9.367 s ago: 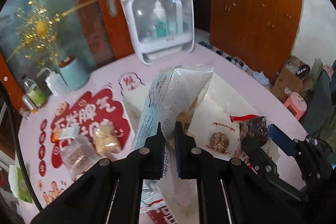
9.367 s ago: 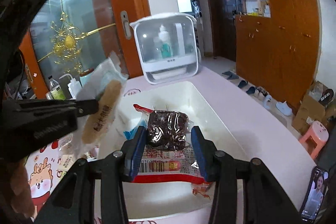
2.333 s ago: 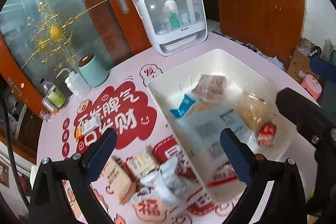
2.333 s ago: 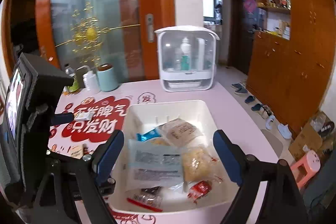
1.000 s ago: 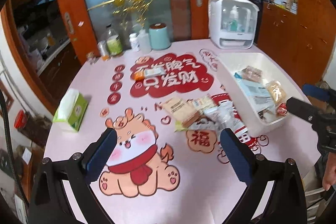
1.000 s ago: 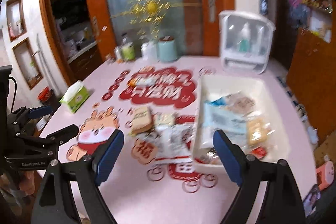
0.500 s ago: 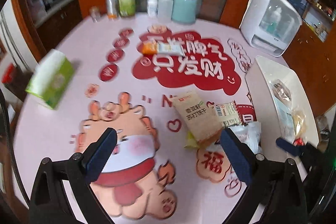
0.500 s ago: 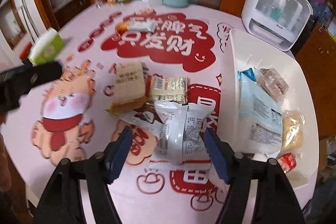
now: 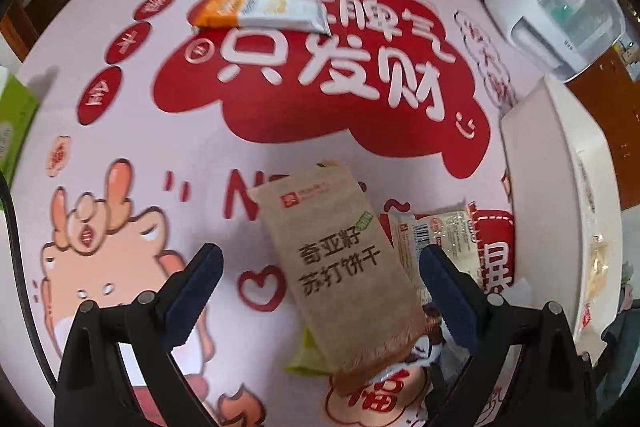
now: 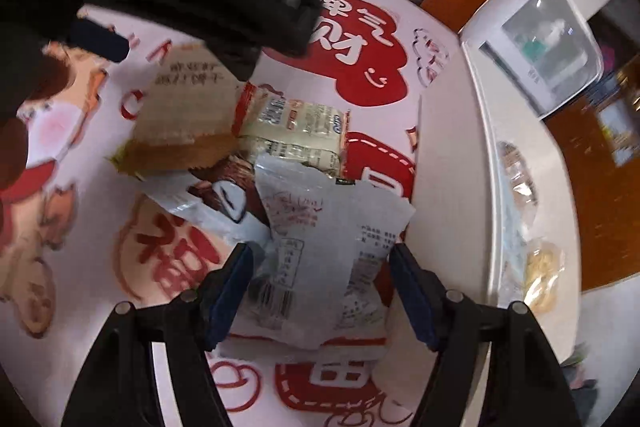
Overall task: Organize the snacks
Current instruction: 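Grasp the white printed bag with right tool while left tool grasps brown cracker bag, then carry both bags into the white box and open both tools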
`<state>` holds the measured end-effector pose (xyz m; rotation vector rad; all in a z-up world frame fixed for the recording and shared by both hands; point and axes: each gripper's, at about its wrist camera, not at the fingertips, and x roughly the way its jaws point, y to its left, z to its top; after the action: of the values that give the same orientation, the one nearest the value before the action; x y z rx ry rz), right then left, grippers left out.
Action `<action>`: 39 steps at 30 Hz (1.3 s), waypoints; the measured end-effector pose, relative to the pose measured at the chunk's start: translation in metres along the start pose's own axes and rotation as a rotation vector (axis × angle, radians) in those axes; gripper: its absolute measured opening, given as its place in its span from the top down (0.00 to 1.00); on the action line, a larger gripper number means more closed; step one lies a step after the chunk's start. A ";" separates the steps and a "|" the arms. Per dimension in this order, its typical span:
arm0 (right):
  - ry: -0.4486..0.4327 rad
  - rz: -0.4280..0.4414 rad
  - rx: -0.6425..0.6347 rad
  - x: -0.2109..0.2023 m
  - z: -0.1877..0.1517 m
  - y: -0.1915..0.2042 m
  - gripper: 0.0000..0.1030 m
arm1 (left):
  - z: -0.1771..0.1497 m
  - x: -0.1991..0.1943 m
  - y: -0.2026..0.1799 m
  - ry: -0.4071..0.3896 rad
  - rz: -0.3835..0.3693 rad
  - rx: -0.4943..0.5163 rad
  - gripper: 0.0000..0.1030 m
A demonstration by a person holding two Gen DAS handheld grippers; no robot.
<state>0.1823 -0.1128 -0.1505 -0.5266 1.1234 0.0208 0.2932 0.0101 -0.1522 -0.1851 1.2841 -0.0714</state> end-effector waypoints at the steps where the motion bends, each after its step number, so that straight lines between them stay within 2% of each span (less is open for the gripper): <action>1: -0.013 -0.016 -0.009 0.000 -0.001 0.001 0.32 | 0.000 0.007 -0.003 0.013 0.002 0.002 0.05; 3: -0.041 -0.035 -0.016 -0.001 -0.004 0.002 0.37 | 0.000 0.016 -0.007 0.035 0.013 0.008 0.05; 5: -0.058 -0.043 -0.015 -0.002 -0.006 0.000 0.40 | -0.001 0.027 -0.010 0.069 0.059 0.014 0.07; 6: -0.072 -0.034 -0.014 -0.005 -0.007 0.000 0.49 | -0.001 0.026 -0.014 0.054 0.085 0.030 0.15; 7: -0.074 0.000 -0.013 -0.006 -0.007 0.000 0.52 | -0.001 0.025 -0.019 0.040 0.112 0.056 0.28; 8: -0.065 0.058 0.003 -0.007 -0.008 0.000 0.54 | -0.002 0.023 -0.021 0.035 0.136 0.070 0.36; 9: -0.078 0.067 0.002 -0.009 -0.008 0.002 0.55 | -0.002 0.022 -0.021 0.032 0.164 0.074 0.43; 10: -0.090 0.082 -0.005 -0.012 -0.009 0.005 0.55 | -0.002 0.020 -0.019 0.042 0.156 0.068 0.46; 13: -0.113 0.133 0.009 -0.018 -0.010 0.010 0.56 | -0.001 0.013 -0.003 0.063 0.101 0.031 0.46; 15: -0.127 0.227 0.044 -0.024 -0.009 0.005 0.57 | -0.002 0.007 0.009 0.060 0.090 0.011 0.47; 18: -0.131 0.359 0.101 -0.031 -0.011 -0.005 0.58 | -0.004 -0.006 0.023 0.039 0.097 0.006 0.47; 24: -0.156 0.487 0.190 -0.050 -0.021 -0.025 0.58 | -0.011 -0.052 0.037 -0.028 0.103 0.039 0.47; 26: -0.188 0.494 0.218 -0.063 -0.024 -0.037 0.58 | -0.012 -0.069 0.040 -0.054 0.099 0.069 0.47; 30: -0.251 0.506 0.269 -0.086 -0.023 -0.064 0.58 | -0.019 -0.111 0.021 -0.110 0.085 0.146 0.47; 35: -0.368 0.482 0.348 -0.129 -0.023 -0.102 0.58 | -0.027 -0.165 -0.028 -0.199 0.031 0.255 0.47; 39: -0.472 0.405 0.437 -0.162 -0.030 -0.140 0.58 | -0.031 -0.203 -0.073 -0.266 -0.024 0.324 0.47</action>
<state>0.1231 -0.2085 0.0340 0.1041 0.7219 0.2346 0.2101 -0.0329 0.0443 0.0671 0.9894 -0.2650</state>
